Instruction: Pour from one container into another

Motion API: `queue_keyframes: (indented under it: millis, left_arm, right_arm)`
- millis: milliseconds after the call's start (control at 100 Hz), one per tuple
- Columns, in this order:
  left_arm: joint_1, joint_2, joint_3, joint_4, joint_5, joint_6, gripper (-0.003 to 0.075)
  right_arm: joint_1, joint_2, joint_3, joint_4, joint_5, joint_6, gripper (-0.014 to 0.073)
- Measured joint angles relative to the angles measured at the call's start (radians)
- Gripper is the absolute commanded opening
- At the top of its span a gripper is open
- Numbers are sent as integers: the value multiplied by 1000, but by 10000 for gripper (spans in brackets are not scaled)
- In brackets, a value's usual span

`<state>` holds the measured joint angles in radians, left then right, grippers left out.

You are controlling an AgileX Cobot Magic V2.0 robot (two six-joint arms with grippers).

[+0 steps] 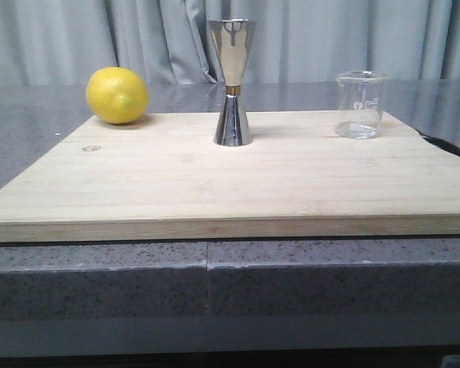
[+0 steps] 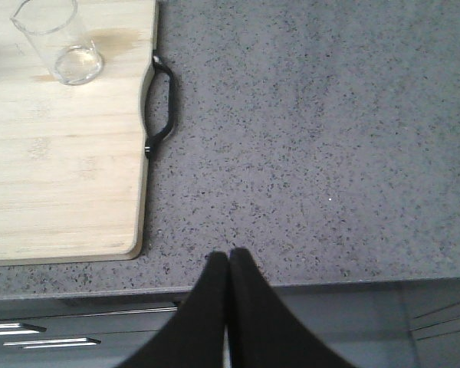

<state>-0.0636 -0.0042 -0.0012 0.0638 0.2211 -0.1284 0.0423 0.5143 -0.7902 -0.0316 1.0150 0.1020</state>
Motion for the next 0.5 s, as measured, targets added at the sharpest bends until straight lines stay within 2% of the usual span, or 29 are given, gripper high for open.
queue_keyframes:
  millis: [260, 500]
  left_arm:
    - [1, -2, 6, -190, -93, 289, -21]
    - [1, -2, 6, -215, -193, 331, -21]
  right_arm:
    - [0, 0, 0, -2, 0, 0, -67]
    - [0, 0, 0, -2, 0, 0, -67]
